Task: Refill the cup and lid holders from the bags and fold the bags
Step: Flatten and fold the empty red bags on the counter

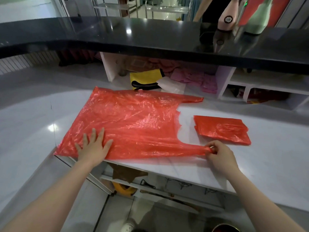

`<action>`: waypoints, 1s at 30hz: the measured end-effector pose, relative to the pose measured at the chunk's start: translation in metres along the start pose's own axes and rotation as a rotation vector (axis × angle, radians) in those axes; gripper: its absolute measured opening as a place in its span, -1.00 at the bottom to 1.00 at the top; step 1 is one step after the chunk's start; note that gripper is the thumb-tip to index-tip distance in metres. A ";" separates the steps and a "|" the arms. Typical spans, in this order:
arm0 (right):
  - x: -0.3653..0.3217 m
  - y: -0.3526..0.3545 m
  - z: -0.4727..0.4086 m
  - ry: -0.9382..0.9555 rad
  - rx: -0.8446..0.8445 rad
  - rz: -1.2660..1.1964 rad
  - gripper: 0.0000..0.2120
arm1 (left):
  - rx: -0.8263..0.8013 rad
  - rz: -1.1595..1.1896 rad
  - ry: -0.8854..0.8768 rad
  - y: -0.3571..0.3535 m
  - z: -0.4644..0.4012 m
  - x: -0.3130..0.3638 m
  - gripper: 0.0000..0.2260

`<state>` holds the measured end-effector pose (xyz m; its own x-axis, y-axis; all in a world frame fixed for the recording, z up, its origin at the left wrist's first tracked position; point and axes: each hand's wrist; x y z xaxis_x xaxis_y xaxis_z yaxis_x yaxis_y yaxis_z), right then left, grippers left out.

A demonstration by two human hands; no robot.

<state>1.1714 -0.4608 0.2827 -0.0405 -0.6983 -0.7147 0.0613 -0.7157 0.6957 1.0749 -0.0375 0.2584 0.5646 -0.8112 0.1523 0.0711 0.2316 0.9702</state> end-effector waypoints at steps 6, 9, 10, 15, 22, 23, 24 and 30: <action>0.011 0.008 0.008 0.025 0.045 0.077 -0.74 | -0.036 -0.002 0.009 0.001 -0.006 -0.004 -0.22; 0.011 0.001 0.016 0.061 0.044 0.123 -0.76 | -0.022 0.033 -0.015 0.004 -0.001 -0.001 -0.24; 0.012 0.001 0.019 0.068 0.041 0.134 -0.76 | 0.016 0.057 -0.064 0.006 0.002 0.000 -0.26; 0.011 -0.002 0.030 0.164 0.076 0.135 -0.55 | 0.275 0.245 -0.307 0.021 0.015 -0.001 -0.40; 0.005 -0.013 0.031 0.351 0.165 0.270 -0.67 | 0.308 0.316 -0.189 0.029 0.017 -0.044 -0.47; 0.004 -0.013 0.031 0.362 0.173 0.279 -0.67 | 0.324 0.308 -0.189 0.027 0.016 -0.049 -0.51; 0.002 -0.012 0.032 0.383 0.172 0.298 -0.64 | 0.340 0.300 -0.187 0.026 0.016 -0.053 -0.53; -0.013 -0.006 0.033 0.402 -0.099 0.397 -0.52 | 0.221 0.249 -0.221 0.020 0.011 -0.053 -0.48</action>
<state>1.1387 -0.4479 0.2899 0.3858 -0.8387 -0.3843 0.0880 -0.3812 0.9203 1.0368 0.0041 0.2715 0.3500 -0.8465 0.4012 -0.2381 0.3338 0.9121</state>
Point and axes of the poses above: each hand's wrist, its own z-axis away from the middle knuckle, its own y-axis out of the back of the hand, x = y × z, and after that the axes turned 3 degrees about x, right-handed
